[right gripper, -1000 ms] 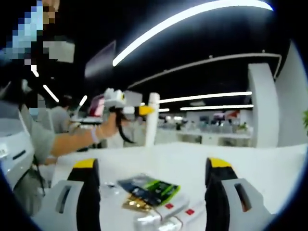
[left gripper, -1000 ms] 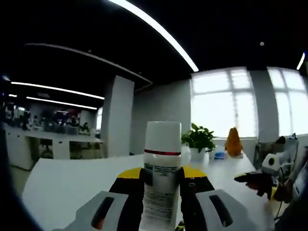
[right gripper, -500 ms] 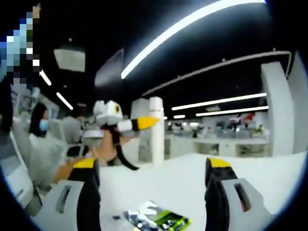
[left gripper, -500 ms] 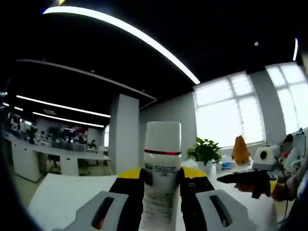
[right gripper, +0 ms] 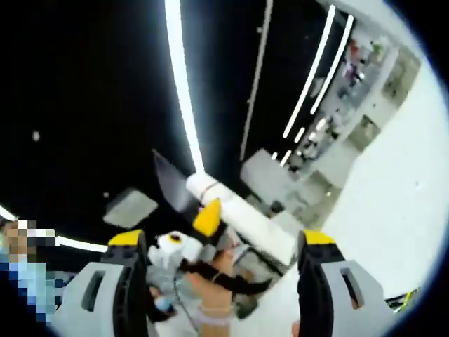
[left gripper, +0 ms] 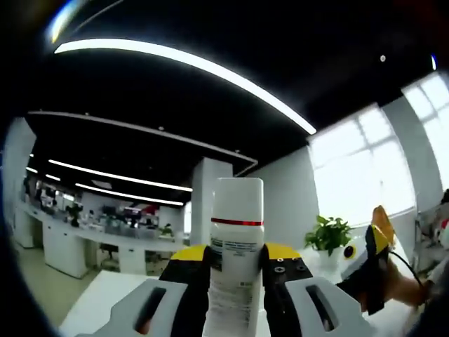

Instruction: Arrange the skincare products in the storage area until every visible bottle or jar stands upright without overlapping.

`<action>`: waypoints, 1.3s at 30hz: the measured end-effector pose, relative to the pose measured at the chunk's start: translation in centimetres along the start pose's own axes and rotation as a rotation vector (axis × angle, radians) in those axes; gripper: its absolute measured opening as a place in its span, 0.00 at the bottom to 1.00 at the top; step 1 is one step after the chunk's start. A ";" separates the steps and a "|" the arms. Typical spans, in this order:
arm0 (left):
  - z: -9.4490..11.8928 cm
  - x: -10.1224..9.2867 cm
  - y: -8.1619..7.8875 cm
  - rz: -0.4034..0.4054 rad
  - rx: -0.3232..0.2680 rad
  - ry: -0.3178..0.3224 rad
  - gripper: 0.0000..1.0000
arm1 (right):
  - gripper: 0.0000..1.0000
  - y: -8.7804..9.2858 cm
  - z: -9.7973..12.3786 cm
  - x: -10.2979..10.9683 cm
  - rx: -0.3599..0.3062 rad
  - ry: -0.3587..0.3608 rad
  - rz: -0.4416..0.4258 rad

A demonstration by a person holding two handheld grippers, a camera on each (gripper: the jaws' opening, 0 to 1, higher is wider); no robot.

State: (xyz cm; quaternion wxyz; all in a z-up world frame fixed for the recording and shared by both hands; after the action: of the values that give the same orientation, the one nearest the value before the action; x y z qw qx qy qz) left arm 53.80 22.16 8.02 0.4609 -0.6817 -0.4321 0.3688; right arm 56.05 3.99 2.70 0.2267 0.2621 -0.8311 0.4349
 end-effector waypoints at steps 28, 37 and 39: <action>0.1 -4.8 1.6 0.062 -0.142 0.105 0.28 | 0.84 2.0 -1.7 -4.1 -0.238 -0.094 -0.491; 1.1 -5.9 1.3 0.027 -0.210 0.110 0.27 | 0.69 2.5 -2.8 -4.6 -0.221 -0.153 -0.555; 1.1 -5.9 1.3 0.031 -0.216 0.110 0.27 | 0.71 2.1 -2.9 -4.6 -0.235 -0.164 -0.562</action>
State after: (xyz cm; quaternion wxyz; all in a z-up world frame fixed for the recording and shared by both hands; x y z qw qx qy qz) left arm 51.06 16.76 7.05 0.4020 -0.7531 -0.4330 0.2893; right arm 58.69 8.60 0.13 0.2988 0.4876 -0.7864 0.2336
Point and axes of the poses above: the point that each gripper's makers call its tool centre point, and the gripper's own axes: z roughly backward along the fingers, x roughly to its left, y roughly out of its underside, the point moved 8 cm from there along z, roughly backward along the fingers, and after that the axes turned 10 degrees about -y, right-handed, at the moved point
